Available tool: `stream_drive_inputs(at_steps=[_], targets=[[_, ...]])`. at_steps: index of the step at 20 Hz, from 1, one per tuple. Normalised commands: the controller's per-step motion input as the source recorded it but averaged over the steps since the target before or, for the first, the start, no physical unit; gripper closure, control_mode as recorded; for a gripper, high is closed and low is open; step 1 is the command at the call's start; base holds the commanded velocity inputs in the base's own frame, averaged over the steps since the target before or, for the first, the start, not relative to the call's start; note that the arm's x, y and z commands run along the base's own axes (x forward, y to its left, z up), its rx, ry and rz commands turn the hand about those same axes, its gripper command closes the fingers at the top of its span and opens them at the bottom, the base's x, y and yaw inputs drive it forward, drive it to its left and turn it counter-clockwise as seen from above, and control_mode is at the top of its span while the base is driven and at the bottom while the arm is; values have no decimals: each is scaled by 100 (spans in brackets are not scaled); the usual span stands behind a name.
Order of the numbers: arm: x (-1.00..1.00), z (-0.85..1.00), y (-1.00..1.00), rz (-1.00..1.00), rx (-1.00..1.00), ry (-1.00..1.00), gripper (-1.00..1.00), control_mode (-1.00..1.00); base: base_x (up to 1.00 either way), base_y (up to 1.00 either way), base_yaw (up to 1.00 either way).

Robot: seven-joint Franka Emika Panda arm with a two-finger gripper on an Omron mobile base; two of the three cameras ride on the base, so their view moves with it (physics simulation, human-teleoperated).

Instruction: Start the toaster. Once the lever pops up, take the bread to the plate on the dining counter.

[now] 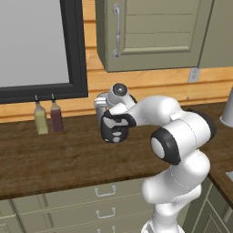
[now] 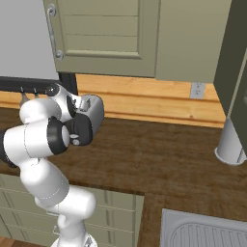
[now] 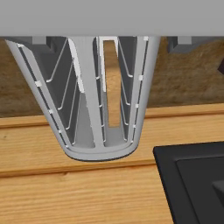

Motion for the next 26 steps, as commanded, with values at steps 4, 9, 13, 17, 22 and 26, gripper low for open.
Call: stream_drive_inputs(at_steps=[4,9,13,17,22,26], targets=[[0,0,0,0,0,0,-100,-100,0,0,0],[0,0,0,0,0,0,-100,-100,0,0,0],[0,0,0,0,0,0,-100,-100,0,0,0],[0,0,0,0,0,0,-100,-100,0,0,0],[0,0,0,0,0,0,-100,-100,0,0,0],[0,0,0,0,0,0,-100,-100,0,0,0]])
